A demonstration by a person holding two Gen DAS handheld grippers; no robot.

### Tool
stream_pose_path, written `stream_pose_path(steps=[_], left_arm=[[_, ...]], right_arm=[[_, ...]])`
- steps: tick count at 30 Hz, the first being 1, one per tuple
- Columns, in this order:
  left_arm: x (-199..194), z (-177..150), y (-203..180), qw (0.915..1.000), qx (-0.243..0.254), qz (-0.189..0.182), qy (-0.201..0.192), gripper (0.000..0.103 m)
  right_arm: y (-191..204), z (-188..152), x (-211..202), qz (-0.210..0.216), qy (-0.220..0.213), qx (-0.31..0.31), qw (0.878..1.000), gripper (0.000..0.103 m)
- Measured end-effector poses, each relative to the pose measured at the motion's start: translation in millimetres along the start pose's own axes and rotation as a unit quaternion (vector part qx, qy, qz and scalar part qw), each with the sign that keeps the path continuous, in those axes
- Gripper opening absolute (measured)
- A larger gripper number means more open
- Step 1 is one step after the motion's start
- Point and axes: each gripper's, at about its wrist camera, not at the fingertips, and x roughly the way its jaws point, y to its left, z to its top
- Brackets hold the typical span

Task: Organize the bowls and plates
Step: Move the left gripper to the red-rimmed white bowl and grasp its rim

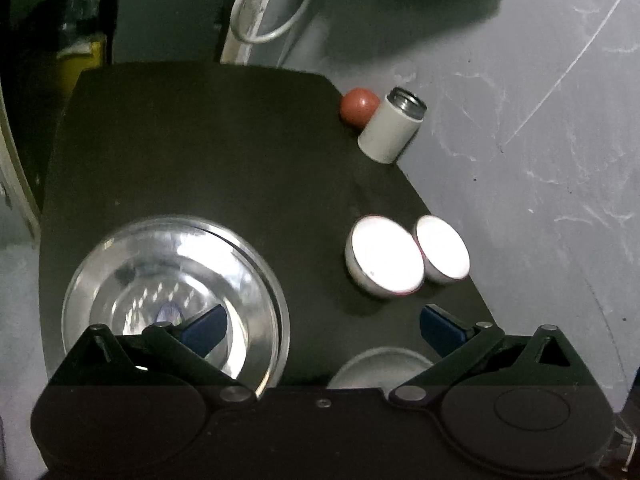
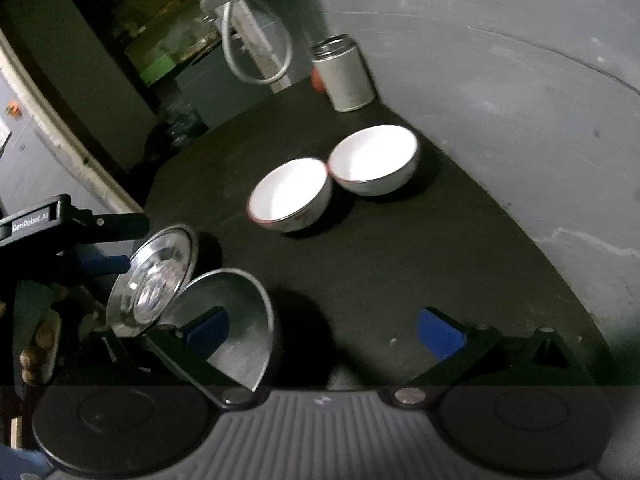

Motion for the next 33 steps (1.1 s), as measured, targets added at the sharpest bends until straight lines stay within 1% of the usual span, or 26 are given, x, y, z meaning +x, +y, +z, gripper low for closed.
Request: stream_pose_path(steps=[5,8,13,18,23,26,28,29,31,33], left_arm=[[18.2,10.7,-12.8,0.9989,0.047,0.004,-0.007,0.102],[35.0,19.8,-22.2,0.9969,0.078,0.010,0.003,0.102],[62.4,34.5,-35.4,0.9913,0.127,0.032,0.011,0.102],[91.6,50.7,-39.8,0.9874,0.149,0.044,0.032,0.102],[111.0,57.9,-43.4,0.9811,0.177,0.060,0.049,0.102],[120.4,58.5,-44.4,0.9771,0.190,0.070,0.066,0.102],[126.9,59.5,-43.7,0.9754,0.191,0.078,0.079,0.102],[128.7,59.7,-43.2,0.9751,0.190,0.082,0.079,0.102],[130.4,60.4,-41.6,0.9755,0.189,0.083,0.076,0.102],[131.0,61.5,-40.2,0.9767,0.185,0.079,0.074,0.102]], right_arm=[[-8.0,6.1,11.2,-0.015,0.005,0.014,1.000,0.103],[-9.5,13.3,17.6,-0.014,0.008,0.023,1.000,0.103],[-15.1,37.5,27.8,-0.009,-0.005,0.065,0.998,0.103],[-16.4,57.2,47.1,-0.014,-0.013,0.095,0.995,0.103],[-15.1,62.4,65.6,-0.007,-0.007,0.110,0.994,0.102],[-14.9,61.9,72.7,-0.006,-0.007,0.118,0.993,0.098],[-16.2,63.0,77.8,-0.006,-0.007,0.128,0.992,0.093],[-16.5,63.9,80.1,-0.009,-0.008,0.131,0.991,0.092],[-17.6,67.4,85.1,-0.011,-0.008,0.137,0.990,0.086],[-18.1,70.9,89.7,-0.009,-0.009,0.143,0.990,0.084]])
